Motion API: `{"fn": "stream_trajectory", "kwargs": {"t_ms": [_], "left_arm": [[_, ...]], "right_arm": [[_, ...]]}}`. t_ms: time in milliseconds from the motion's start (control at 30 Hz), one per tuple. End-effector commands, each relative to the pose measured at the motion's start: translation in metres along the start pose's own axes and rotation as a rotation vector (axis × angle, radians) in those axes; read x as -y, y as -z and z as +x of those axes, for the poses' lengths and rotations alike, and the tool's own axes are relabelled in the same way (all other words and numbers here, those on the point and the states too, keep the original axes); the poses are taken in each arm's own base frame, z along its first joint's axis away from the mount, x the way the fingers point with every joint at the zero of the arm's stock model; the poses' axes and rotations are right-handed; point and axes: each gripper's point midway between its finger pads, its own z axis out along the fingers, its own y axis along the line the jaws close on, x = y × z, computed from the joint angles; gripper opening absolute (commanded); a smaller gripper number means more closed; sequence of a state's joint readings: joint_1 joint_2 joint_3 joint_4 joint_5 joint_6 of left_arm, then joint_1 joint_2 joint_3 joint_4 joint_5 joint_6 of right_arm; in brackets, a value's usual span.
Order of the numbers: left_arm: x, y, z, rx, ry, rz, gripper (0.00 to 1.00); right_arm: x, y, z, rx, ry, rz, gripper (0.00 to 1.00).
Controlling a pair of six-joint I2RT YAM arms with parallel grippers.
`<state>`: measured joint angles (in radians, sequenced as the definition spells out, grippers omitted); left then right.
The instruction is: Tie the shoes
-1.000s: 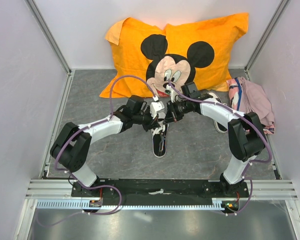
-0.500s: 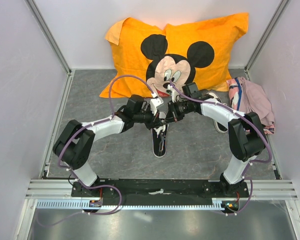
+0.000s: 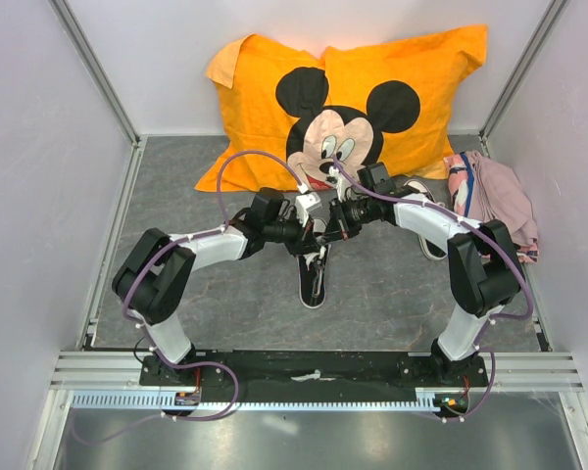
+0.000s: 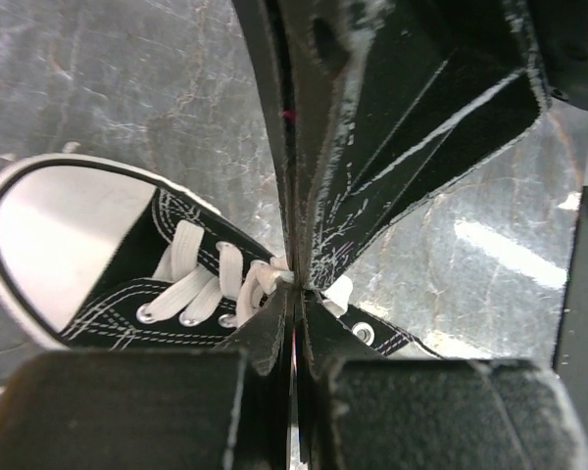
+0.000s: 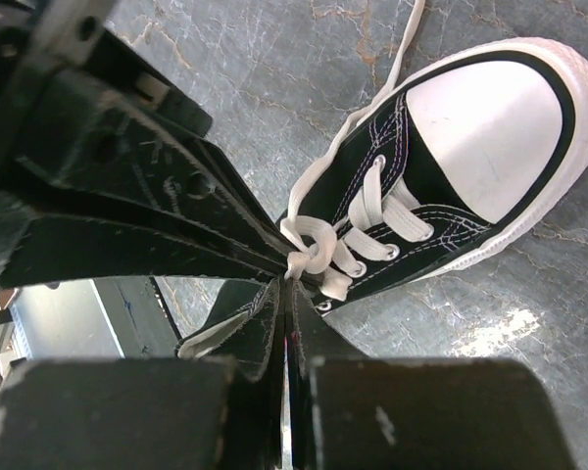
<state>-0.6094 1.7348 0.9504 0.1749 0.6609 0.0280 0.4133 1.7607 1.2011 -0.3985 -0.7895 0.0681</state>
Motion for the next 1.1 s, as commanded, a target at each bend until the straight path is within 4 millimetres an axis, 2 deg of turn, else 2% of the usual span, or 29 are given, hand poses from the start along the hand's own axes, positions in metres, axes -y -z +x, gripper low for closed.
{"fn": "stream_trajectory", "kwargs": {"t_ms": [0, 167, 233, 433, 633, 767, 1067], "left_arm": [[0.019, -0.007, -0.018, 0.070, 0.062, 0.132, 0.02], [0.026, -0.006, -0.019, 0.088, 0.115, 0.205, 0.02], [0.024, -0.005, -0.022, 0.106, 0.121, 0.215, 0.02], [0.013, -0.001, -0.022, 0.117, 0.184, 0.240, 0.01], [0.014, -0.001, -0.019, 0.107, 0.201, 0.267, 0.02], [0.014, -0.001, -0.017, 0.105, 0.205, 0.267, 0.01], [0.011, -0.001, -0.017, 0.106, 0.206, 0.263, 0.02]], "right_arm": [[-0.017, 0.007, -0.010, 0.039, 0.049, -0.052, 0.00], [-0.018, 0.007, -0.007, 0.036, 0.047, -0.055, 0.00], [-0.018, 0.007, -0.005, 0.034, 0.046, -0.054, 0.01], [-0.013, 0.008, -0.003, 0.031, 0.034, -0.030, 0.22], [0.004, 0.026, -0.007, 0.062, -0.060, -0.031, 0.35], [0.012, 0.036, -0.003, 0.076, -0.104, -0.036, 0.35], [0.019, 0.026, 0.016, 0.030, -0.117, -0.064, 0.33]]}}
